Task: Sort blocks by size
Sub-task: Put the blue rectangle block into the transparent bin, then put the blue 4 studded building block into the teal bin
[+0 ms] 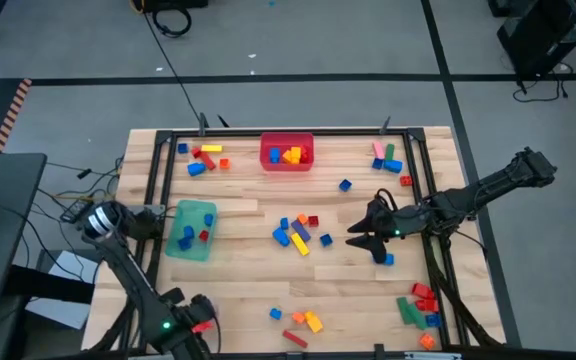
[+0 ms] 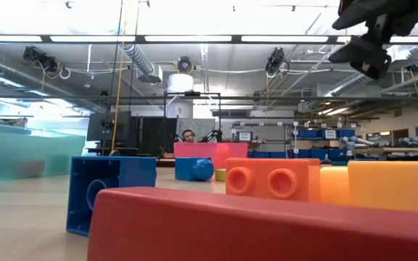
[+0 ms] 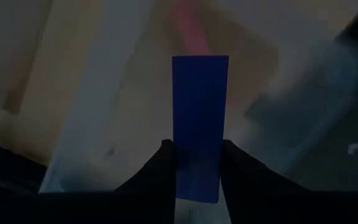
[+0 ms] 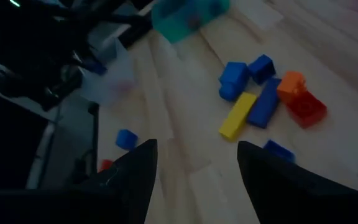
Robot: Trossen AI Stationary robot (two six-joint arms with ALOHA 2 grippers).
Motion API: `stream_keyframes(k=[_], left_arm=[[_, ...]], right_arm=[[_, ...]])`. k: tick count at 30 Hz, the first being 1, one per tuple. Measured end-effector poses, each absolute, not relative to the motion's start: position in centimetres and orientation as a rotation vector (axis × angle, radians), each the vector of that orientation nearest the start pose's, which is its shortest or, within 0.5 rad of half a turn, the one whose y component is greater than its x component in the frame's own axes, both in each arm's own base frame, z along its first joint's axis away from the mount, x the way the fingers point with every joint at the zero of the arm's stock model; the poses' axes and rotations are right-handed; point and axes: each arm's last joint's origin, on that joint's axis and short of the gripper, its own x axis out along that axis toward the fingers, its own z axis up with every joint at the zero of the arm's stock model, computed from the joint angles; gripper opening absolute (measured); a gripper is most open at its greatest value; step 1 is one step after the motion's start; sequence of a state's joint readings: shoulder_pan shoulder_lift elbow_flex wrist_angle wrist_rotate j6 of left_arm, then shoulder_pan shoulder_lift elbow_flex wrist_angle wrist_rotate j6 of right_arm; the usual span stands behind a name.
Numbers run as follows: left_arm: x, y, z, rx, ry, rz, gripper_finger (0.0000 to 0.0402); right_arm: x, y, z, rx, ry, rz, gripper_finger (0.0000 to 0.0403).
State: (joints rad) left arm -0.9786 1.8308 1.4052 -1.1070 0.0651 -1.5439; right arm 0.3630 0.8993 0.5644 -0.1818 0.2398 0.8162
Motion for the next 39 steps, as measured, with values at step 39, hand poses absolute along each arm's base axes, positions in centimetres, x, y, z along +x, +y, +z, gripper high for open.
stream_keyframes(k=[39], left_arm=[[24.4, -19.6, 33.3, -0.626, 1.171, 0.445, 0.0133]], right_arm=[[18.4, 5.3, 24.1, 0.689, 0.526, -0.027, 0.0236]])
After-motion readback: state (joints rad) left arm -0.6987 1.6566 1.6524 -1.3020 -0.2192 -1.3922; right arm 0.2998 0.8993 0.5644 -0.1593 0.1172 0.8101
